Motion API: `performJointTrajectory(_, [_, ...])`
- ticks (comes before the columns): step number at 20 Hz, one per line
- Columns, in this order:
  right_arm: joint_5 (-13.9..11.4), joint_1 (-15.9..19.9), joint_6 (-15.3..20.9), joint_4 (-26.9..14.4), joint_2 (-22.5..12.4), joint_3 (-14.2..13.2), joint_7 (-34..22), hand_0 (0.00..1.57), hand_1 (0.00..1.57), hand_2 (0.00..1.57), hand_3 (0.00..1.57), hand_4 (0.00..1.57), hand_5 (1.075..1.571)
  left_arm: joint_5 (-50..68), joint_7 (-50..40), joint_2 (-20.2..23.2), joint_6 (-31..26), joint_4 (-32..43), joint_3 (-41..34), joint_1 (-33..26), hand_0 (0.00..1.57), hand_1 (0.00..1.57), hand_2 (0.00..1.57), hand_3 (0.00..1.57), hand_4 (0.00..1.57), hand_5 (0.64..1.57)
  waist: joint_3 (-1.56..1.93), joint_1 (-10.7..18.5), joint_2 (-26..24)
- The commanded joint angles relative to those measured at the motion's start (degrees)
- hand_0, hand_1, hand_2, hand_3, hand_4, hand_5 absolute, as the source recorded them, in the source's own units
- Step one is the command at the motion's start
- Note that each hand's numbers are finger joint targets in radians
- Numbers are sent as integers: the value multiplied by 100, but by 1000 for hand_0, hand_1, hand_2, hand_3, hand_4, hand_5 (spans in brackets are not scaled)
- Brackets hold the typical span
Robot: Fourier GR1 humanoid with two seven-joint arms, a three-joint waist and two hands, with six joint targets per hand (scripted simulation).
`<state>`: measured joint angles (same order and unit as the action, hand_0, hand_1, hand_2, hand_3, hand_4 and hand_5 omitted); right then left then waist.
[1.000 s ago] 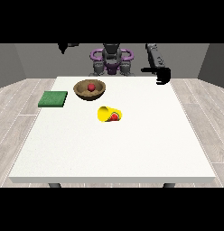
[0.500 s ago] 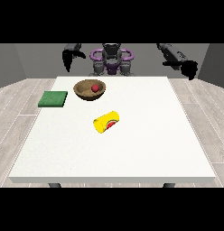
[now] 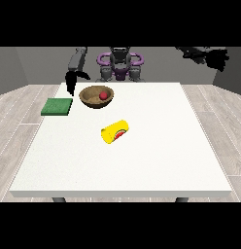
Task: Pick the cup and pour the ball into the bowl, then pick the bowl and place it on the pad
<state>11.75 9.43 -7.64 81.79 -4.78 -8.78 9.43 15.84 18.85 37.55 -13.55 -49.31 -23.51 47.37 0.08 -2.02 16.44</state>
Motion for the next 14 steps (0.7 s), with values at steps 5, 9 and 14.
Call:
performJointTrajectory(5, [48, 594, -367, -1792, -118, -333, 1006, 0, 0, 0, 0, 307, 1568, 320, -774, 780, -275, -149, -179, 729, 0, 0, 0, 0, 0, 1542, 0, 54, 266])
performJointTrajectory(9, [240, 1064, -246, -2525, -206, -593, 691, 0, 0, 0, 0, 412, 1571, 383, -913, 535, -200, -364, -41, 717, 0, 0, 0, 0, 0, 1535, -2, 113, 49])
performJointTrajectory(14, [135, 1038, -199, -2628, -82, -481, 896, 0, 0, 0, 0, 401, 1571, 513, -1049, 1058, -381, -132, -265, 905, 0, 0, 0, 0, 0, 1537, -4, 74, 223])
